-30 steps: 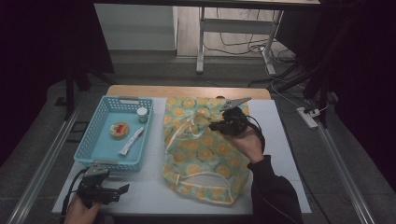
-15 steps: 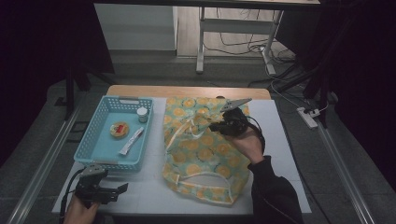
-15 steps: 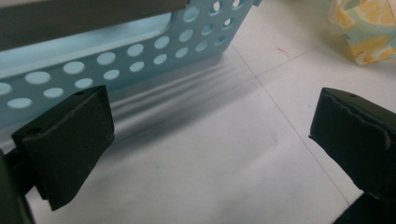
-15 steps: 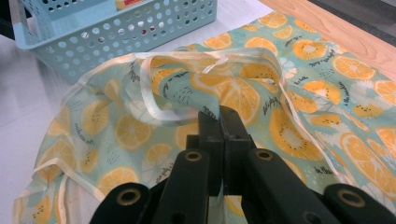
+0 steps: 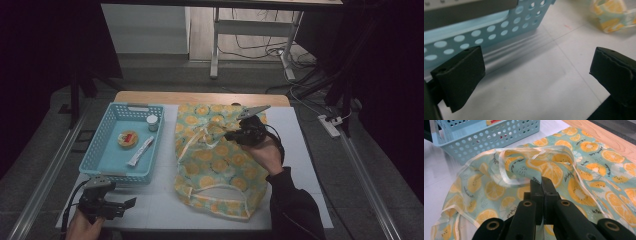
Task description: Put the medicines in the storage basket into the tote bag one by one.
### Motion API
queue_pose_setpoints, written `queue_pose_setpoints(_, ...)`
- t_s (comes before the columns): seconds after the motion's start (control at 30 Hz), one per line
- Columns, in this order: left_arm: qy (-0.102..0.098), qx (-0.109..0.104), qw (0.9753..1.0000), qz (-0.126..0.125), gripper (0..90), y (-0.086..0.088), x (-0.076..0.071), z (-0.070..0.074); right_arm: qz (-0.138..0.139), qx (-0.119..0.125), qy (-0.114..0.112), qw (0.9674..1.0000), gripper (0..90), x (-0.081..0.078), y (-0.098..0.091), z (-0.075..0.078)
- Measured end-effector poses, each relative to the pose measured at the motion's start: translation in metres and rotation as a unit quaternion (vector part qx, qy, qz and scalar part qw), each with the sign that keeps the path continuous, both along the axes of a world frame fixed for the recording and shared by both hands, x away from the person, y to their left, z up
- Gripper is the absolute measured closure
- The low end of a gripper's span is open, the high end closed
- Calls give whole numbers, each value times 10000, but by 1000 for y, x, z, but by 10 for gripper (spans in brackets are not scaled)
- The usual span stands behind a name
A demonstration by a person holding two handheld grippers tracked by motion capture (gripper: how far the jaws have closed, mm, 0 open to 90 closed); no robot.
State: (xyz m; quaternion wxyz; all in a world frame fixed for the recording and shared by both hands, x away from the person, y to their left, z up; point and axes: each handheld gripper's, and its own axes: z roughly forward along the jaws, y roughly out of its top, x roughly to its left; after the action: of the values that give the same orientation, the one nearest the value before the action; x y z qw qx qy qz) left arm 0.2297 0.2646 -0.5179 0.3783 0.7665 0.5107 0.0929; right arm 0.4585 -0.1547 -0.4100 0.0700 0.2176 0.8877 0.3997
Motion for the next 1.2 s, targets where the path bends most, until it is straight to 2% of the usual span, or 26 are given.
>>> queue_pose_setpoints(0.1, -99, -160, 9998, -102, 1, 4, 0, 1, 4, 8, -6, 10000, 890, 0, 0, 0)
queue_pose_setpoints(0.27, -127, -280, 9994, -132, 3, 10, -1, 4, 20, 2, -1, 10000, 890, 0, 1, -1)
queue_pose_setpoints(0.7, -304, -378, 9986, -196, 2, 17, -5, 22, 17, 16, 15, 10000, 890, 1, 0, -2)
queue_pose_setpoints(0.93, -260, -491, 9982, -207, 0, 20, -1, 27, 9, 18, 6, 10000, 890, 2, -1, -1)
queue_pose_setpoints(1.2, -217, -444, 9987, -152, 10, 20, 11, 36, 23, 36, 6, 10000, 890, 2, -1, -1)
